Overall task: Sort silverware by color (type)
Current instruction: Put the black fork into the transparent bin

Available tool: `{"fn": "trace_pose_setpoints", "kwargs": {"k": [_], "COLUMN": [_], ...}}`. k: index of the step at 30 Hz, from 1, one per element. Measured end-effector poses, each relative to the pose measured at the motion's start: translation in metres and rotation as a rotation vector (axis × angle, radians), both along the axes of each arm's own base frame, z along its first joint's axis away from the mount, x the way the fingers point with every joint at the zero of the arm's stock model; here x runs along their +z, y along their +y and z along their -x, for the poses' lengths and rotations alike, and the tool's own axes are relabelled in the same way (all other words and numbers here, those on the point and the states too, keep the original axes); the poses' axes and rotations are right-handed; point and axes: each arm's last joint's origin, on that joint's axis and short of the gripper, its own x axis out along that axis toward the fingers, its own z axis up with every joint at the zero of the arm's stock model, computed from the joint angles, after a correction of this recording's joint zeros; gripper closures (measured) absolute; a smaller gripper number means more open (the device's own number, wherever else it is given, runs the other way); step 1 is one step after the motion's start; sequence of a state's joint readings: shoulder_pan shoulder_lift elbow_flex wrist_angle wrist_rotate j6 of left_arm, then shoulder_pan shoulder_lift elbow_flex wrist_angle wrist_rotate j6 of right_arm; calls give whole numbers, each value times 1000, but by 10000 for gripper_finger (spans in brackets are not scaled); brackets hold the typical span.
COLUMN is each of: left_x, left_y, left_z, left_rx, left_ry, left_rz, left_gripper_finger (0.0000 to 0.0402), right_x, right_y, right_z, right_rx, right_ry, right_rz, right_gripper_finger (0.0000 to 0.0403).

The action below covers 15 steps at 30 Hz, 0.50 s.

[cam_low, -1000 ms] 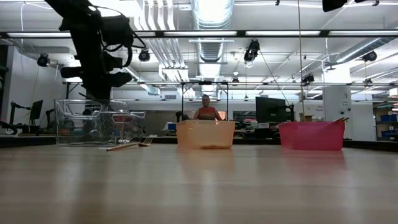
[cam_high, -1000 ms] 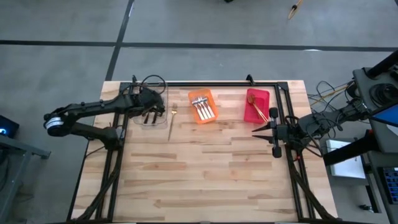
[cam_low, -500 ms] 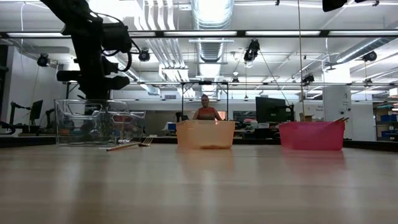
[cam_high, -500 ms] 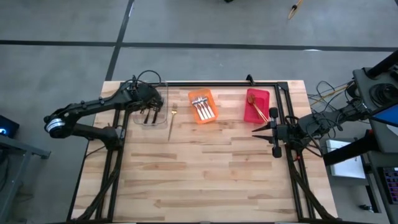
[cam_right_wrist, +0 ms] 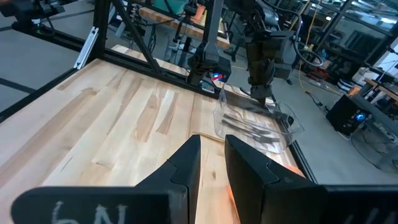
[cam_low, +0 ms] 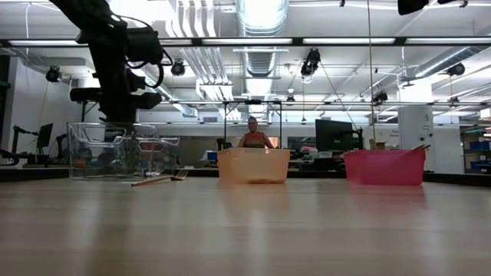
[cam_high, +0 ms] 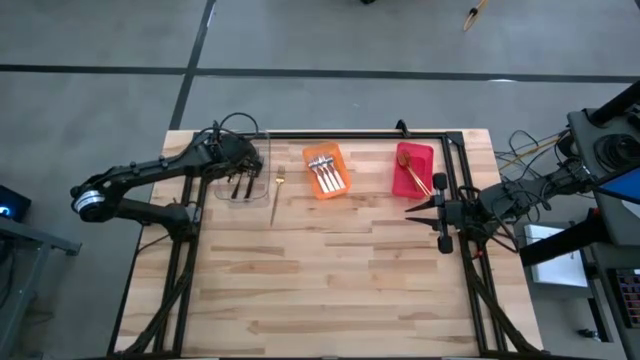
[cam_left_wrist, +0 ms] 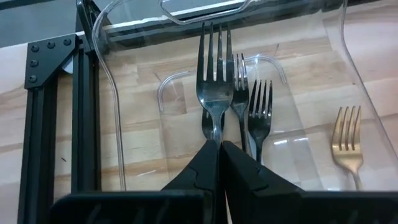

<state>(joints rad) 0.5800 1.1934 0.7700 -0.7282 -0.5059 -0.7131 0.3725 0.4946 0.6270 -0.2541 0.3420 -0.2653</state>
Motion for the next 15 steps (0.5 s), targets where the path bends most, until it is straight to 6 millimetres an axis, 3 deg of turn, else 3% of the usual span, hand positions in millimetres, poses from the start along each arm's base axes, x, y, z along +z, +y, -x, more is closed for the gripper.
{"fn": "trace_pose_setpoints", "kwargs": {"k": [15], "left_x": [-22], "left_y": [-2], "left_z": [2], "left_rx": [45], "left_ry": [-45], "left_rz": [-4], "left_gripper_finger": [401], "right_x": [0], "right_y": [0], "right_z": [0], "right_rx": [-1], "right_ry": [3], "right_rz": [2], "right_gripper_finger": [337]}}
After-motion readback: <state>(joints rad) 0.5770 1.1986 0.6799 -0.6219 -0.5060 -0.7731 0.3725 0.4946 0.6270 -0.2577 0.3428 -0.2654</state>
